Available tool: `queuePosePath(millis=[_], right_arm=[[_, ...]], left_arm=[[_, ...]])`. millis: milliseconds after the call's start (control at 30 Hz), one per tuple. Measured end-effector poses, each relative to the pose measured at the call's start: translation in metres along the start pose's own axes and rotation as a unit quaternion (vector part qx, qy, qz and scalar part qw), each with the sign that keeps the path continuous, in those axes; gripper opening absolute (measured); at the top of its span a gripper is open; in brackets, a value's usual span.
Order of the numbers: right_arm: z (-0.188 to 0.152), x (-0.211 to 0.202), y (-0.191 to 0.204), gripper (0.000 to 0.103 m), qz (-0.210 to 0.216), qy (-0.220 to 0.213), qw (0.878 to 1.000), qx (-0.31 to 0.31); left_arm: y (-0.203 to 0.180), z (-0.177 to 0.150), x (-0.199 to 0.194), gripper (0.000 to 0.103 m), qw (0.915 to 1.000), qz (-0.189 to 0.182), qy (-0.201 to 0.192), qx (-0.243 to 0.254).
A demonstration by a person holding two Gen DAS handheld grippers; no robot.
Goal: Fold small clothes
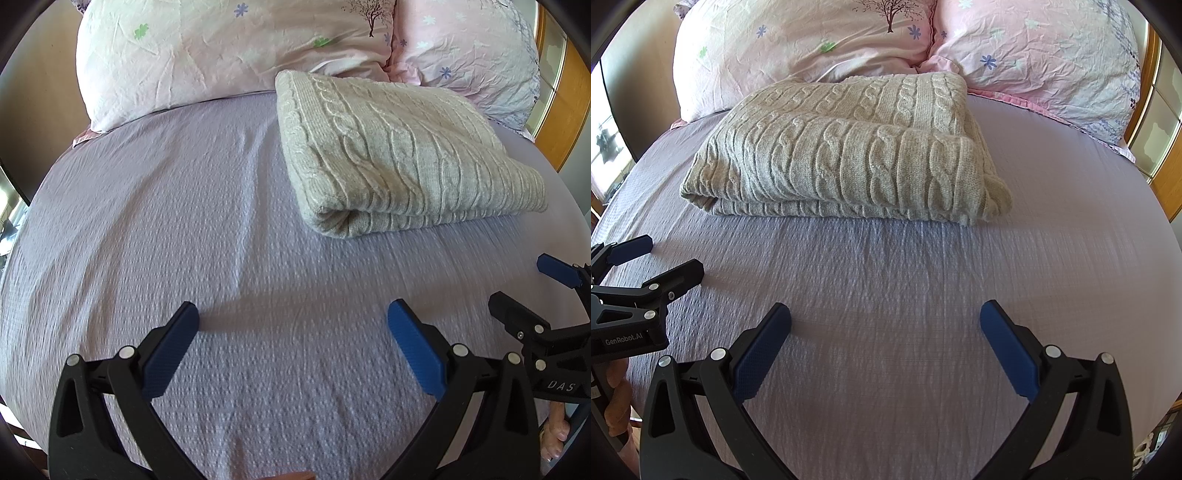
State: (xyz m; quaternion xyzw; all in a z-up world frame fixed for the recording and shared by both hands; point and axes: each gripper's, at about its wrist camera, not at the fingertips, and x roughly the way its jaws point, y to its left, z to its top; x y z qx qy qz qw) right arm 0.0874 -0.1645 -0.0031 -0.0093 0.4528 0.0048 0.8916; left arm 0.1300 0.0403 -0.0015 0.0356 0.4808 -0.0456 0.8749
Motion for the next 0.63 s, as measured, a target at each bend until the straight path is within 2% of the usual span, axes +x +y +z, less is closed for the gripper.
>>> queuePosePath(millis=[633], right_arm=[[-0.0002,0.0000,-0.0004,0.102,0.001,0.000,1.000,-0.001]], left_arm=[[-0.0001,-0.0013,-0.0003,0.101,1.0000,-0.001,-0.002,0.004]])
